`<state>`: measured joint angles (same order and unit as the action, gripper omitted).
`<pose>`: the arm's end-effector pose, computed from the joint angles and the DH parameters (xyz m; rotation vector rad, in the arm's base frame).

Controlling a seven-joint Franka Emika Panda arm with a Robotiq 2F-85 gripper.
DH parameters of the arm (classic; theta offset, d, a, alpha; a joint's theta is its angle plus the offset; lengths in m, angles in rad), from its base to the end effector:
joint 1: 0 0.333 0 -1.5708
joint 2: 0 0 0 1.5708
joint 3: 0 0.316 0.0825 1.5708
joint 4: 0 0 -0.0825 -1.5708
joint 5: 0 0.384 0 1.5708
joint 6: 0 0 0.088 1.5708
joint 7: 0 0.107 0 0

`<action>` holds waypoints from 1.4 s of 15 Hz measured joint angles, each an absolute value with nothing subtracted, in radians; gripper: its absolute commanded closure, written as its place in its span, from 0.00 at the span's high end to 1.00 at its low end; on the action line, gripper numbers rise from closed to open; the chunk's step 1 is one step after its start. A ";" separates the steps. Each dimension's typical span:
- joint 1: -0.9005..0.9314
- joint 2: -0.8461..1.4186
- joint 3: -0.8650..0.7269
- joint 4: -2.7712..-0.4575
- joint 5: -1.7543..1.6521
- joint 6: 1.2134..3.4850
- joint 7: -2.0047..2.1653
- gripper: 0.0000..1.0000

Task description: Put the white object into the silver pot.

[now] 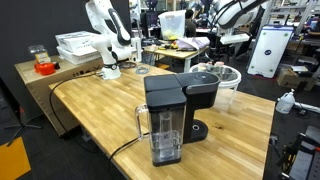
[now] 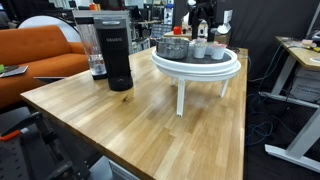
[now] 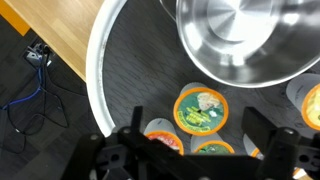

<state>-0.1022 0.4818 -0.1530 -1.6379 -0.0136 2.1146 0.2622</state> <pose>0.6585 -0.1598 0.3407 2.9667 -0.7468 0.0007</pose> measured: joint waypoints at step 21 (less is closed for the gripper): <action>-0.103 0.530 -0.134 -1.607 -0.001 2.111 0.236 0.37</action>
<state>-0.1026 0.5299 -0.1342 -1.6067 -0.0005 2.1115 0.2356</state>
